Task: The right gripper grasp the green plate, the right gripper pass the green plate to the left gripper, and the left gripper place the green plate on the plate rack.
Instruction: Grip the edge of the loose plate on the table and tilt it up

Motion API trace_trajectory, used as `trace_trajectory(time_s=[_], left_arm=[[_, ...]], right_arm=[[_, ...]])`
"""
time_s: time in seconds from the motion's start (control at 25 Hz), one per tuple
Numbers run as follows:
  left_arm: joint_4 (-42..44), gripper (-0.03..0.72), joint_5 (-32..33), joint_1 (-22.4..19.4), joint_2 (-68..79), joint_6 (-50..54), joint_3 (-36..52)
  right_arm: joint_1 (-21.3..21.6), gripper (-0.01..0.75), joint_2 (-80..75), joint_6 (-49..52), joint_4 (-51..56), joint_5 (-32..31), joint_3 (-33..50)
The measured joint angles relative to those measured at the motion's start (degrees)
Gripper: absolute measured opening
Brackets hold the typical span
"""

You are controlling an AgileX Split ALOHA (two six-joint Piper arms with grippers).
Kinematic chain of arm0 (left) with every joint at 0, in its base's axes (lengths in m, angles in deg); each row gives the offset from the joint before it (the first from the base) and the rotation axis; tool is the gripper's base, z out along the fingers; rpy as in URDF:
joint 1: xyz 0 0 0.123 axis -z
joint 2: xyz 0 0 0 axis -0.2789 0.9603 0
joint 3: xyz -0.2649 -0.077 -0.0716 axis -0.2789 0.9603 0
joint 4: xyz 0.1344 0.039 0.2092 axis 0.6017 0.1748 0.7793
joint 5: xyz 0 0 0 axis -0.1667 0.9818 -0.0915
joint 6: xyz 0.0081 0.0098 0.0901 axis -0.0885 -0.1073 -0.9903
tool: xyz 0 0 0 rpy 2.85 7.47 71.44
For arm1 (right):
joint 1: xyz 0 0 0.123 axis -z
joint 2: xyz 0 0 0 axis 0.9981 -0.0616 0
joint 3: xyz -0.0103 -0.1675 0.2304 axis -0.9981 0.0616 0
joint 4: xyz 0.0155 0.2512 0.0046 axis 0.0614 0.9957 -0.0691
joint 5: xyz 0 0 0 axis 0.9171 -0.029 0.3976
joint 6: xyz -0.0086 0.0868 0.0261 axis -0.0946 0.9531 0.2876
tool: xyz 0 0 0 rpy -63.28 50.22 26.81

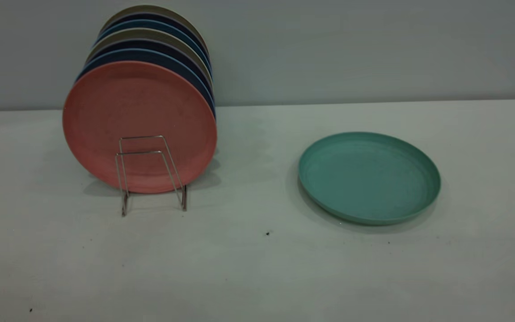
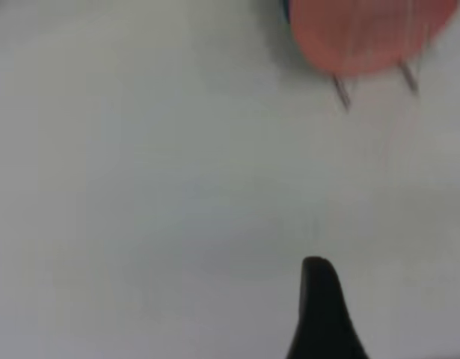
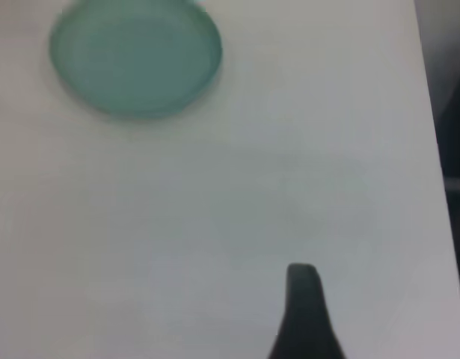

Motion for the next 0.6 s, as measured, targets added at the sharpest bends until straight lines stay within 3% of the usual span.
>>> trace_trajectory(time_s=[0.12, 0.32, 0.6], left_arm=[[-0.8, 0.518, -8.4, 0.0, 3.1, 0.0, 0.7], [-4.6, 0.518, -14.6, 0.3, 13.5, 3.0, 1.7], [-21.7, 0.518, -20.9, 0.3, 27.9, -2.5, 1.2]], right_arm=[[0.0, 0.566, -4.9, 0.0, 5.7, 9.4, -0.1], [0.0, 0.566, -17.2, -2.9, 16.5, 20.9, -0.1], [0.0, 0.566, -33.5, -19.2, 36.3, 30.7, -0.1]])
